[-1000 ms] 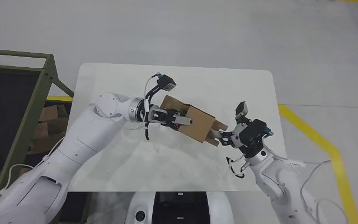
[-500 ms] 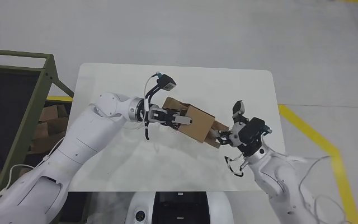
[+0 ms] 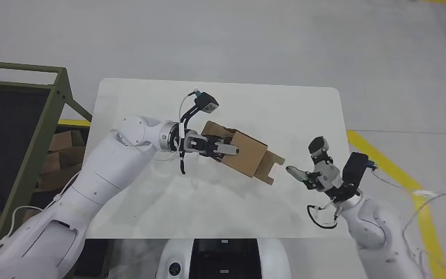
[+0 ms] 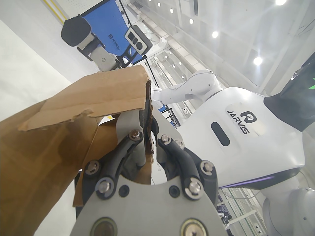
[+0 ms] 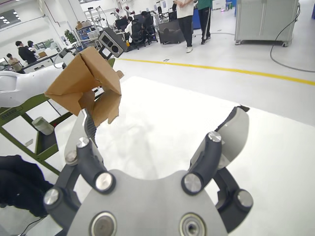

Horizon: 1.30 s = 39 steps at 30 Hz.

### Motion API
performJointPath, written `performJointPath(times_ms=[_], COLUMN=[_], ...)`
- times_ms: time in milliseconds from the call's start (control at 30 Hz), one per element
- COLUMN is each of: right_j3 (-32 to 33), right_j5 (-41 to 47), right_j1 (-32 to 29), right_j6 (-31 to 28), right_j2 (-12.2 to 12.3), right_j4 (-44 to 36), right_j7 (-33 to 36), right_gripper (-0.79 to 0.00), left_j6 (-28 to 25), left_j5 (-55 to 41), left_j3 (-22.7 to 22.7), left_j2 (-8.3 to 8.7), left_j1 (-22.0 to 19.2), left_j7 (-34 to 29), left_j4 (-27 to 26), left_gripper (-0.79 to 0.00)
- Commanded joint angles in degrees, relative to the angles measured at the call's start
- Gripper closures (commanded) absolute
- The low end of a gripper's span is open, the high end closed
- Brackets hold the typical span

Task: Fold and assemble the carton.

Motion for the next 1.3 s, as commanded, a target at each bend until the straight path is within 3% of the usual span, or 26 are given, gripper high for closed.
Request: performJointPath(times_ms=[0,200,467,700,1267], right_j3=[0.52,-1.70,-5.04,-5.87,-9.23], right_j5=[5.42,12.85,15.14,15.56,15.66], right_j1=[1.15,6.54,11.89,12.81,15.87], right_j6=[0.03,4.16,2.39,-3.11,-8.66], right_j2=[0.26,0.54,0.68,0.96,1.03], right_j4=[1.31,2.97,5.68,7.01,7.33], right_j7=[6.11,19.53,27.37,27.86,25.53], right_gripper=[-0.785,-0.785,-0.785,-0.785,-0.785], left_j6=[-0.04,-0.12,-0.25,-0.05,0.14], left_j5=[0.04,0.26,0.38,0.42,0.31], left_j3=[-0.06,-0.01,-0.23,-0.01,0.46], left_j2=[-0.02,-0.14,-0.09,-0.20,-0.46], left_j1=[0.06,0.17,0.41,0.24,0.02], left_j7=[0.05,0.12,0.25,0.05,-0.14], left_j4=[-0.03,-0.25,-0.41,-0.23,0.28], left_gripper=[0.000,0.000,0.000,0.000,0.000])
